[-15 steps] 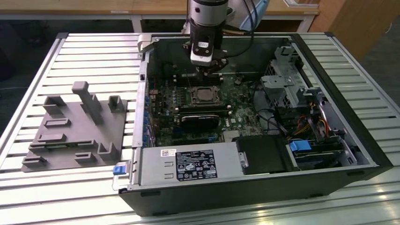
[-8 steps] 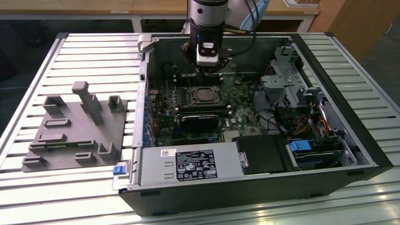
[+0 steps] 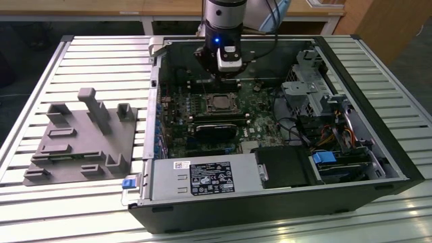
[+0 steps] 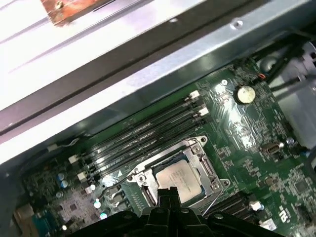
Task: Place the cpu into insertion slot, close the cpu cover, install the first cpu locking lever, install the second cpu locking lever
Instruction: 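Install the first cpu locking lever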
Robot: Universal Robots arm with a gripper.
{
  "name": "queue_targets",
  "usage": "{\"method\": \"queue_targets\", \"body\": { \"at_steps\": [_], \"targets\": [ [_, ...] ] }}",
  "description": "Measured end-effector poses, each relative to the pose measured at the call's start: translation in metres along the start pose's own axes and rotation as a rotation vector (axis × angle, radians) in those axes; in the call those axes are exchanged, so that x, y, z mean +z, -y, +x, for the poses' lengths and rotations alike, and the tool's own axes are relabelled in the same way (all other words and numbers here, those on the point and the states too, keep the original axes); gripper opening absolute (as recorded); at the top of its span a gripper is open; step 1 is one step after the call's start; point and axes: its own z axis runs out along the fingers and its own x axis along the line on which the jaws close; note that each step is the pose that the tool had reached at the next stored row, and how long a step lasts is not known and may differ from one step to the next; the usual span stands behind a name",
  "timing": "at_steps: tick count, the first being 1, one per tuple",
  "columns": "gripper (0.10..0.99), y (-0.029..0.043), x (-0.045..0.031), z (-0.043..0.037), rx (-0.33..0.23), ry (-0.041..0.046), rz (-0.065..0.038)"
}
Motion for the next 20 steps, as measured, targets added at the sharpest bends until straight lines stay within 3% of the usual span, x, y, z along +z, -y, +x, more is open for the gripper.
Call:
{"method": "queue_targets", "body": {
  "at_steps": [20],
  "targets": [
    [0.106,0.0000,0.0004,0.0000,-0.284,-0.0093,0.004]
  ]
}}
